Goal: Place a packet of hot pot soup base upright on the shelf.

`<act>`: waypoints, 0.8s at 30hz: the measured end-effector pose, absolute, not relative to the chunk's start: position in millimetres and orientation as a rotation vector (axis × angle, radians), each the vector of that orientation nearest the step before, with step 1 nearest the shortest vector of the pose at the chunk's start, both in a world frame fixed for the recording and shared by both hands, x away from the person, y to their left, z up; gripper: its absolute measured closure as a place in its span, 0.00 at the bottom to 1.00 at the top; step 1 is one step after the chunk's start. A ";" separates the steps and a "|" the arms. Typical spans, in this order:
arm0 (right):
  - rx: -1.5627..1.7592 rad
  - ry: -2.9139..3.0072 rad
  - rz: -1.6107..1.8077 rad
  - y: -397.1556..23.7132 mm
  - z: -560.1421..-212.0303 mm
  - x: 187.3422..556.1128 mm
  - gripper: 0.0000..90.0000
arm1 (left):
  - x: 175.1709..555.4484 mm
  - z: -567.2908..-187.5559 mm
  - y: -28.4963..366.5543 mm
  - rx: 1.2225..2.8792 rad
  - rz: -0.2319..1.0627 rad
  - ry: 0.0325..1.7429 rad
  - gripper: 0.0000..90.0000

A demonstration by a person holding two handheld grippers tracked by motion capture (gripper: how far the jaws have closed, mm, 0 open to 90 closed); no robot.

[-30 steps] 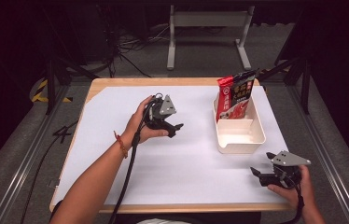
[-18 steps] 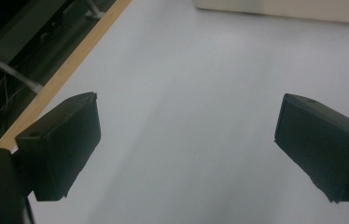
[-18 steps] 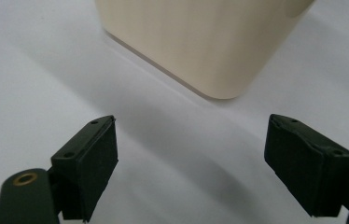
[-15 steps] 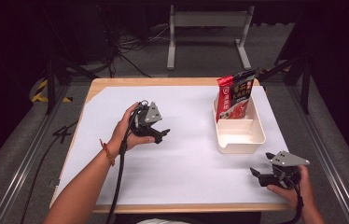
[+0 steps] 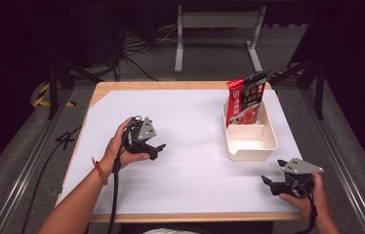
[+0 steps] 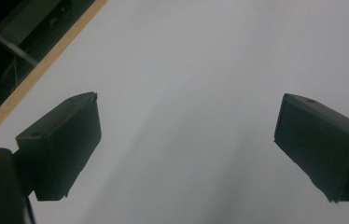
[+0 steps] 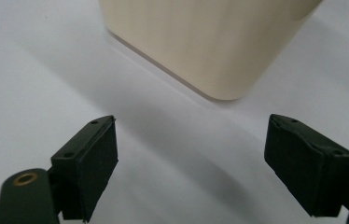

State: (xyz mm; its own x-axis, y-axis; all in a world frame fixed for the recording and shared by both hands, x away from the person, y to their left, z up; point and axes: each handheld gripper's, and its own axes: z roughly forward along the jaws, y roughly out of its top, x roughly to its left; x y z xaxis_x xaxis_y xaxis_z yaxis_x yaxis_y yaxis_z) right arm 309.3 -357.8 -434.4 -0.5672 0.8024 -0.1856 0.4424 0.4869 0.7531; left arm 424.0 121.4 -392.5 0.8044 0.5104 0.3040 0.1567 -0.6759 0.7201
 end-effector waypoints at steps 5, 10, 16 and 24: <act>1.020 2.204 0.899 -358.1 -433.7 309.2 0.19 | 414.7 -397.5 133.6 2.279 0.654 0.505 0.09; 1.020 2.203 0.896 -358.1 -433.3 308.7 0.19 | 404.1 -403.0 147.9 2.284 0.670 0.523 0.09; 1.020 2.201 0.896 -357.6 -433.1 308.6 0.19 | 395.0 -409.3 163.9 2.281 0.670 0.555 0.09; 1.018 2.202 0.895 -357.0 -432.9 308.7 0.19 | 385.0 -419.2 182.4 2.266 0.679 0.584 0.09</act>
